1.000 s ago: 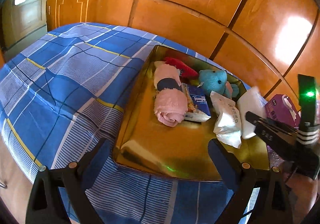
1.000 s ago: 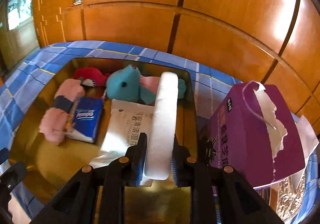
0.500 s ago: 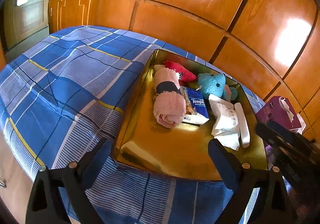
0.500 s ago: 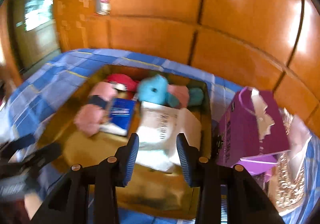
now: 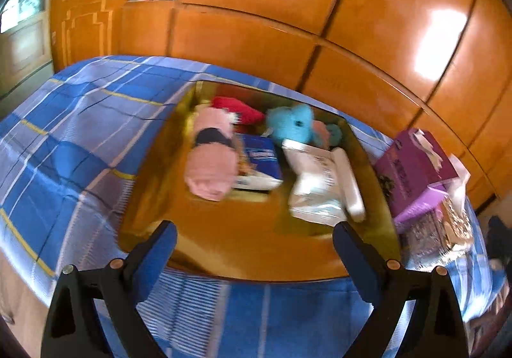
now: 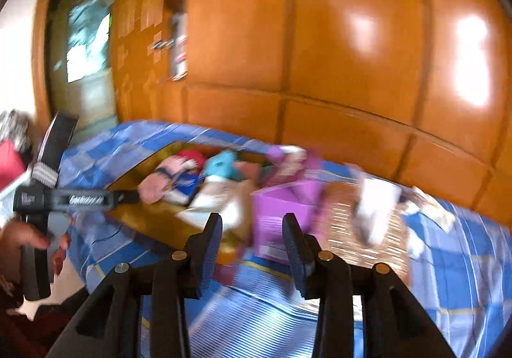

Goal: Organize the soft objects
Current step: 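Move the right gripper to the white blue-striped sock and grasp it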

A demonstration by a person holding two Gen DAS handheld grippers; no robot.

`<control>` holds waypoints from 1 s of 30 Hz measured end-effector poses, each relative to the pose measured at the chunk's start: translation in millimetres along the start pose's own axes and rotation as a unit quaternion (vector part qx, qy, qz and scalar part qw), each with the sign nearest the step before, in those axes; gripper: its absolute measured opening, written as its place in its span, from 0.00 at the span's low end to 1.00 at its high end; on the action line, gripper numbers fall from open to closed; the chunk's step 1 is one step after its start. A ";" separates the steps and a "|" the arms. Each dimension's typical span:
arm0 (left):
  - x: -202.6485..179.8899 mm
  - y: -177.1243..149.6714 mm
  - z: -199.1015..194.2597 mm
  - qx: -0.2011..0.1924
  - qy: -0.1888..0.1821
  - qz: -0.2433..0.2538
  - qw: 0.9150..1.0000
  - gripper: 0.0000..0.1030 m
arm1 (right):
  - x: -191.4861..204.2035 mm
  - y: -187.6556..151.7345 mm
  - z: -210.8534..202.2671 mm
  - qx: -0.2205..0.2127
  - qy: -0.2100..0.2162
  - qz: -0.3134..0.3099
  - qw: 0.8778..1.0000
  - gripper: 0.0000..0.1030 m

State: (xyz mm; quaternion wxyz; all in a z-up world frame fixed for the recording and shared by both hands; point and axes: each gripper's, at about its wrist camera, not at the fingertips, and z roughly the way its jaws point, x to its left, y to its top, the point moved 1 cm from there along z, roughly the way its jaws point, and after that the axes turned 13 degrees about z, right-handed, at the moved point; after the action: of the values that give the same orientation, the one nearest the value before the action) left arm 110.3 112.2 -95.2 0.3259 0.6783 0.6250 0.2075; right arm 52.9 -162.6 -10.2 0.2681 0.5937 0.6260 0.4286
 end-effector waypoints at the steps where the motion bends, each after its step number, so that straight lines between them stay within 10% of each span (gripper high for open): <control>1: -5.2 0.6 0.8 0.001 -0.005 0.006 1.000 0.96 | -14.4 2.5 -6.3 -0.009 -0.011 0.023 1.000 0.38; 13: -76.6 0.6 6.7 0.008 -0.077 0.082 0.994 0.97 | -201.6 -10.3 26.9 0.054 -0.115 0.271 0.954 0.40; 19: -96.7 0.2 6.0 0.009 -0.085 0.108 0.990 0.97 | -247.6 -7.0 83.5 0.107 -0.056 0.354 0.927 0.41; 23: -104.1 0.9 3.0 0.009 -0.081 0.119 0.990 0.97 | -263.7 -1.5 115.7 0.126 -0.039 0.404 0.905 0.66; 30: -111.4 0.8 1.0 0.014 -0.074 0.133 0.988 0.97 | -281.6 -10.1 163.6 0.152 0.007 0.487 0.860 0.66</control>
State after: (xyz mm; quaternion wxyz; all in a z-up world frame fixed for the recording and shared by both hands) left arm 96.8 2.5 -81.3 0.3312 0.7732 0.5064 0.1899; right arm 228.5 -400.3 -147.6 -0.0730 0.8532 0.3164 0.4081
